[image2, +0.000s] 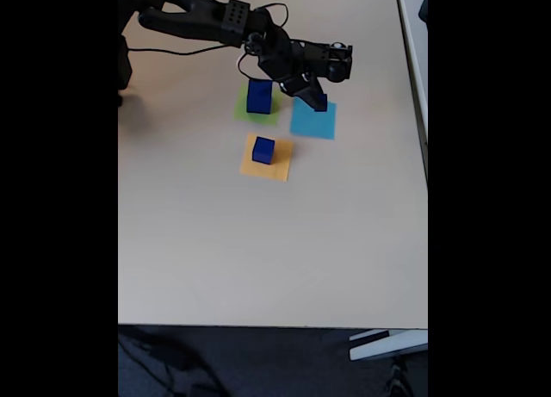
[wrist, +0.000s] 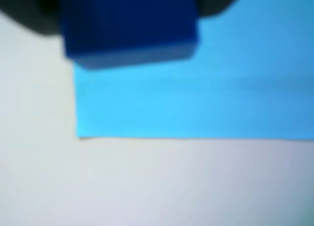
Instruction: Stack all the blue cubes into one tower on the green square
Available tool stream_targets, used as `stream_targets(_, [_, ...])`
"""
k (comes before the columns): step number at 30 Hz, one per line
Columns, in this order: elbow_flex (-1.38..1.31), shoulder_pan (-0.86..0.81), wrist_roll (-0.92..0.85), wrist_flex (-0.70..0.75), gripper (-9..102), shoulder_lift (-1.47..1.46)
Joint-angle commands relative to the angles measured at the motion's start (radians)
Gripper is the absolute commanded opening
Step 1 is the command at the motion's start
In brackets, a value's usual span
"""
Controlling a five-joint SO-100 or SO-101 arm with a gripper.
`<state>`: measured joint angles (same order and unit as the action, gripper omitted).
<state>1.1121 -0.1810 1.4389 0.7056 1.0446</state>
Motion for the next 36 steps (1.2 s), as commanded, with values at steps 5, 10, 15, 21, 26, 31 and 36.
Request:
stream_targets(5, [-0.043,0.025,0.055,-0.072,6,-0.021])
stream_targets(10, [-0.041,0.028,0.057,-0.089,6,-0.049])
stream_targets(15, [-0.035,0.032,0.069,-0.089,6,-0.077])
stream_targets(21, [-0.009,0.025,0.071,-0.107,6,-0.097])
stream_targets(26, [-0.012,0.026,0.084,-0.112,6,-0.12])
stream_targets(31, [0.023,0.038,0.109,-0.163,6,-0.138])
stream_targets(36, [0.041,0.044,0.121,-0.166,6,-0.137])
